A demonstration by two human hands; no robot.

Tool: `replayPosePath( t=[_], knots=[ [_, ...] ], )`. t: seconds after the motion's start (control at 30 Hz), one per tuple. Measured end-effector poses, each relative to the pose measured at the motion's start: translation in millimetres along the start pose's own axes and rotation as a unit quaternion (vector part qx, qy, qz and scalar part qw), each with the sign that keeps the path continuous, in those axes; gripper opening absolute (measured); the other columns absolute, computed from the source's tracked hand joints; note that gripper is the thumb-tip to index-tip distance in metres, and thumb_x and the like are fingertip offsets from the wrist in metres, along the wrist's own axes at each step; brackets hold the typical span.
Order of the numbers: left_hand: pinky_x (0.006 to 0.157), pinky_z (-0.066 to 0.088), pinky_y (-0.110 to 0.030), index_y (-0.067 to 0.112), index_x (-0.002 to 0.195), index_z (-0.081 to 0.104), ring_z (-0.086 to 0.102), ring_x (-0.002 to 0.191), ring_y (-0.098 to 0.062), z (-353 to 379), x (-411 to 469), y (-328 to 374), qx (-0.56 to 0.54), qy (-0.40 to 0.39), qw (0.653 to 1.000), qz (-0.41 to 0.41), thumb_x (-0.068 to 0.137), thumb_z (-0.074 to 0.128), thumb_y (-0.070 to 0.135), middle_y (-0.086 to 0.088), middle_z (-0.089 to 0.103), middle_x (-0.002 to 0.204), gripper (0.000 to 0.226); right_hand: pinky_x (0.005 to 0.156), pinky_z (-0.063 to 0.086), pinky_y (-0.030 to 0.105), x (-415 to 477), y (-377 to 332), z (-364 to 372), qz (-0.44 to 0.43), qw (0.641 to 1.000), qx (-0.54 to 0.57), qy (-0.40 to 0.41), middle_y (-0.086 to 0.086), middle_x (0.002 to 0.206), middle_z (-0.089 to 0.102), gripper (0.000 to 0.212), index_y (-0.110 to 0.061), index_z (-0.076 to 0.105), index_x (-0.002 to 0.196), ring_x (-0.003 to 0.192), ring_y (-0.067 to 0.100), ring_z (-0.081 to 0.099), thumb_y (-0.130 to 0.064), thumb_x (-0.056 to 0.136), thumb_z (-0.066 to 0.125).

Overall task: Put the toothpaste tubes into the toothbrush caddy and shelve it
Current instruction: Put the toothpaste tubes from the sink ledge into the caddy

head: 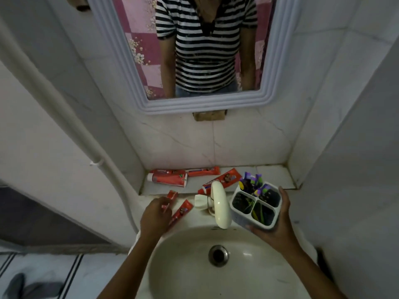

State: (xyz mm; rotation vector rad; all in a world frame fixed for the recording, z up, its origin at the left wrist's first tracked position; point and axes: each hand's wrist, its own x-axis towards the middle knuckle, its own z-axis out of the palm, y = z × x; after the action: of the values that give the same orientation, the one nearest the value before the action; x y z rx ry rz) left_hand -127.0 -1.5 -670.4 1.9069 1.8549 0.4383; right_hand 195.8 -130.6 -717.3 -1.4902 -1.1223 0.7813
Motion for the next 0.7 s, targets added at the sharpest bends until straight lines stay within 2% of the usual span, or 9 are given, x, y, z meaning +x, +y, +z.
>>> replayPosePath(
  t=[0.1,0.2,0.23,0.3,0.4,0.5,0.53,0.63,0.7],
  knots=[
    [0.08,0.057,-0.037,0.019,0.111,0.069,0.066,0.101,-0.024,-3,32,2,0.086,0.048,0.991,0.091,0.086,0.064,0.018,-0.004,0.07,0.115,0.025,0.096,0.043,-0.001,3,6,-6,0.007,0.999,-0.032,-0.01,-0.026,0.143,0.043,0.133,-0.056,0.016,0.151,0.124,-0.027,0.042,0.001,0.061,0.097],
    [0.077,0.058,-0.044,0.015,0.099,0.073,0.069,0.093,-0.036,-8,75,10,0.219,0.052,0.959,0.174,0.075,0.054,0.005,-0.013,0.074,0.104,0.033,0.087,0.059,0.027,6,0,-5,-0.024,0.995,-0.096,-0.028,-0.016,0.144,0.056,0.107,-0.067,0.037,0.137,0.13,0.007,0.057,0.006,0.076,0.086],
    [0.075,0.058,-0.045,0.014,0.097,0.073,0.069,0.088,-0.038,-8,89,11,0.25,0.037,0.948,0.195,0.071,0.047,0.005,-0.015,0.074,0.098,0.038,0.087,0.06,0.03,6,5,-6,-0.031,0.997,-0.064,-0.024,-0.017,0.148,0.052,0.117,-0.068,0.035,0.138,0.13,0.009,0.057,0.015,0.071,0.085],
    [0.078,0.054,-0.045,0.015,0.103,0.07,0.067,0.089,-0.038,-6,111,10,0.316,-0.017,0.925,0.209,0.071,0.047,0.008,-0.014,0.072,0.097,0.04,0.088,0.06,0.029,10,11,-6,-0.016,0.999,-0.01,-0.028,-0.026,0.149,0.047,0.141,-0.073,0.027,0.137,0.13,0.004,0.057,0.031,0.059,0.082],
    [0.088,0.047,-0.044,0.017,0.117,0.064,0.062,0.105,-0.035,0,129,14,0.377,-0.054,0.897,0.225,0.079,0.058,0.014,-0.011,0.068,0.114,0.039,0.086,0.06,0.024,9,13,-7,0.004,1.0,0.007,-0.025,-0.033,0.135,0.057,0.128,-0.077,0.032,0.132,0.126,-0.002,0.06,0.027,0.073,0.077],
    [0.092,0.044,-0.043,0.011,0.123,0.06,0.057,0.113,-0.035,1,137,20,0.402,-0.08,0.882,0.234,0.08,0.062,0.016,-0.015,0.062,0.123,0.043,0.094,0.056,0.025,8,15,-6,0.034,0.999,0.018,-0.022,-0.03,0.147,0.046,0.144,-0.07,0.017,0.143,0.137,0.005,0.052,0.028,0.062,0.084],
    [0.093,0.044,-0.042,0.01,0.124,0.058,0.055,0.114,-0.035,1,140,21,0.414,-0.089,0.875,0.233,0.078,0.065,0.019,-0.015,0.059,0.125,0.047,0.094,0.056,0.025,8,15,-7,0.032,0.999,0.005,-0.016,-0.029,0.149,0.045,0.143,-0.071,0.017,0.143,0.135,0.004,0.053,0.028,0.063,0.083],
    [0.094,0.043,-0.041,0.012,0.129,0.053,0.055,0.116,-0.032,-2,147,23,0.445,-0.111,0.855,0.242,0.072,0.074,0.031,-0.013,0.056,0.128,0.064,0.09,0.054,0.012,10,13,-8,0.043,0.999,0.023,-0.023,-0.031,0.142,0.048,0.125,-0.08,0.021,0.133,0.118,-0.019,0.056,0.014,0.077,0.082],
    [0.094,0.045,-0.039,0.015,0.132,0.05,0.057,0.116,-0.03,-7,151,26,0.451,-0.123,0.851,0.239,0.074,0.075,0.035,-0.01,0.057,0.129,0.066,0.087,0.058,0.02,10,9,-8,0.039,0.999,0.029,-0.023,-0.024,0.143,0.045,0.125,-0.082,0.027,0.128,0.117,-0.014,0.059,0.021,0.078,0.077]
  ],
)
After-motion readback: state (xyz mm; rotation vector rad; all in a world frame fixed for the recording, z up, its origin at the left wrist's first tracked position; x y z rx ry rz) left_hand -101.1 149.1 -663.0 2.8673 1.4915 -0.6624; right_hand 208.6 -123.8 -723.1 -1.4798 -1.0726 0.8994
